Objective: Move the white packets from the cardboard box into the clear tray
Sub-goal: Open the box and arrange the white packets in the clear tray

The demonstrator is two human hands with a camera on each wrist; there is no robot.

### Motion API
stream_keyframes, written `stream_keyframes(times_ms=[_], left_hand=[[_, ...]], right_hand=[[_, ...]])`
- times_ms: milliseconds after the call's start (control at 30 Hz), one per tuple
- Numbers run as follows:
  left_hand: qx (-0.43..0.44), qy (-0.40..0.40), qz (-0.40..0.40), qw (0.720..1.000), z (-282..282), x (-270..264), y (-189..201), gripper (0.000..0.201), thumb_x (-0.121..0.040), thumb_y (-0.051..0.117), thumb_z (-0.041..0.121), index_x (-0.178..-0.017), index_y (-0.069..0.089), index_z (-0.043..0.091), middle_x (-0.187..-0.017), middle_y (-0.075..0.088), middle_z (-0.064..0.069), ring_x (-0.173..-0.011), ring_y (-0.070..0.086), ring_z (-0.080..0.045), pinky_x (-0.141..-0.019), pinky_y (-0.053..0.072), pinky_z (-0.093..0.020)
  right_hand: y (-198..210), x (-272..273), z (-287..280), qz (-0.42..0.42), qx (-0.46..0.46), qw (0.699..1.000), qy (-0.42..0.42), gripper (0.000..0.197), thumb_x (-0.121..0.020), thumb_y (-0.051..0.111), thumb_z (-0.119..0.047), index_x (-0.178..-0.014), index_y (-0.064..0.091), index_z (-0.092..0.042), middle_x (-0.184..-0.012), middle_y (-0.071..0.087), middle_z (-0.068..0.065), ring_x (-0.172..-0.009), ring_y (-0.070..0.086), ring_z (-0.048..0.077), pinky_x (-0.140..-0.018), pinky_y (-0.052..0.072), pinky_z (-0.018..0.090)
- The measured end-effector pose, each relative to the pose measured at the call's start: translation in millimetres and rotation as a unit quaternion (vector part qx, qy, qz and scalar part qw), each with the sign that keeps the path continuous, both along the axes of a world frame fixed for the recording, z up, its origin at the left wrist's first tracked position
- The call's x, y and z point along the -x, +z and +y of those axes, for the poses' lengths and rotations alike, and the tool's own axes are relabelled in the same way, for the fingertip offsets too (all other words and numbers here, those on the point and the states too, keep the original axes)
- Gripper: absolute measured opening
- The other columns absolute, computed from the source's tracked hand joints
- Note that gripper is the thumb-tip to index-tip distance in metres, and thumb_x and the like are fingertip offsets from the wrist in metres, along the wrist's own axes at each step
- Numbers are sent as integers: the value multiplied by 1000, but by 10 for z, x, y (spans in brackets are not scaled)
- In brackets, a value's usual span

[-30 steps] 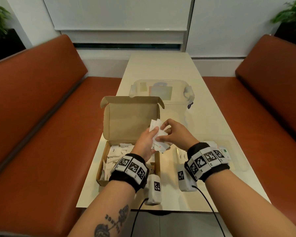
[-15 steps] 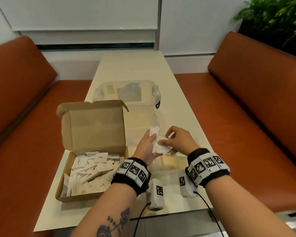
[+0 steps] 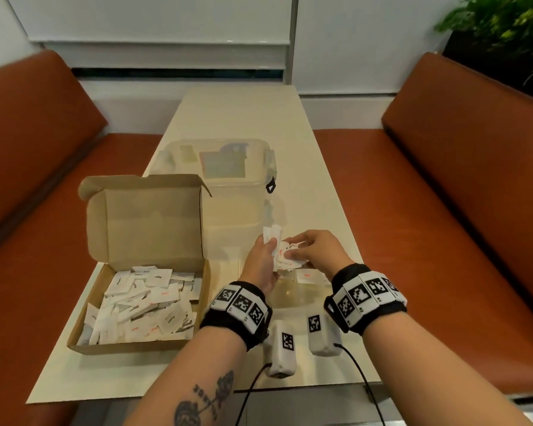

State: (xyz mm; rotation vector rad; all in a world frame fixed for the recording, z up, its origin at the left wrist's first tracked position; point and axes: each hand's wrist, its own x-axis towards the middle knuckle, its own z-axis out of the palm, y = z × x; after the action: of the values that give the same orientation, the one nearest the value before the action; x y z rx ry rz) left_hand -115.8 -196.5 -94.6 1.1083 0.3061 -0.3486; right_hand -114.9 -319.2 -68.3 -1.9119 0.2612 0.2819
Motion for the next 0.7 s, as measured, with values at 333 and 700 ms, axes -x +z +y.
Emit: stream_keyframes(times_ms=[333,700], left_hand=[[74,-6,31,997,119,-31,37,34,-102,35,9,-135,40,9,-125,57,-20,-103,61,-36,-77,54,-45],[135,-72,72,986,223,-76,79,38,-101,38,32,-116,58,2,-100,69,-17,-89,68,-27,-70,59,-41]], right_hand=[[138,21,31,-44,-106,990,-84,28,-74,75,2,-98,62,-5,-82,67,11,-65,66,16,-48,49,17],[-12,-53,318,-131,99,984,-66,17,-76,75,-15,-89,66,-12,-84,64,-1,-73,59,12,-56,43,12]])
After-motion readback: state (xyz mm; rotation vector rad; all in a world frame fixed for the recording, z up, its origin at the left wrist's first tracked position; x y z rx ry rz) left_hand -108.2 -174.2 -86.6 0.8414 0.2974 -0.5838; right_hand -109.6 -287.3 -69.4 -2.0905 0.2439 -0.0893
